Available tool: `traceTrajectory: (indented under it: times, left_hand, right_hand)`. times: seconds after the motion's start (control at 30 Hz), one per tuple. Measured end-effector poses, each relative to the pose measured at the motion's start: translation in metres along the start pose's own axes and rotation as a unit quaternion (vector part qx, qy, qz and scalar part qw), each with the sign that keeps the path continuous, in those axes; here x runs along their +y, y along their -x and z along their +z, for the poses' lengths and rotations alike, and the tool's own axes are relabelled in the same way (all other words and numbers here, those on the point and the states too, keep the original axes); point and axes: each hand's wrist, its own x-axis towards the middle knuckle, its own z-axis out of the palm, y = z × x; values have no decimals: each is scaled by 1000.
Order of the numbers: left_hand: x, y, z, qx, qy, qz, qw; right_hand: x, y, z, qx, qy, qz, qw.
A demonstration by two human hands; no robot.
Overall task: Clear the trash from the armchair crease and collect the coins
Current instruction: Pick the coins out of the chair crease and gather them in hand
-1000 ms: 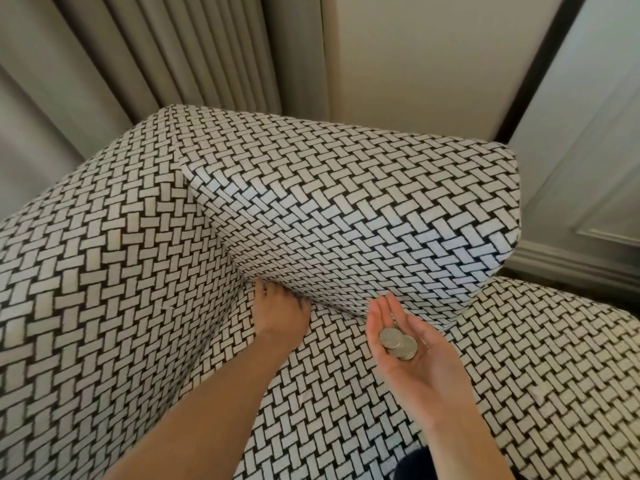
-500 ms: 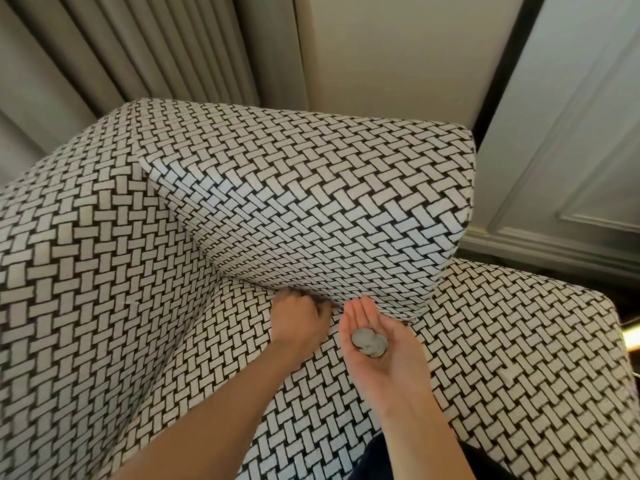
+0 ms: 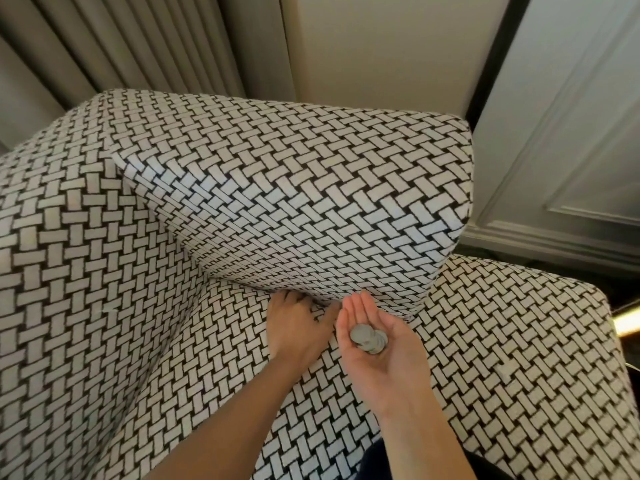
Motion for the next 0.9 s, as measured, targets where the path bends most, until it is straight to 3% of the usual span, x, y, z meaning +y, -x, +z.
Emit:
traceTrajectory:
  times: [0.23, 0.47, 0.9]
  left_hand:
    - [7, -8, 1, -89, -94, -28, 991]
    - [5, -10, -2, -132, -133, 4, 982]
    - [-4, -9, 5, -84, -71, 25, 994]
  right_hand:
    - [2, 0, 0, -3, 15, 3, 1000]
    - [5, 0, -2, -3, 23, 3, 1000]
    - [6, -1, -2, 11, 18, -6, 1000]
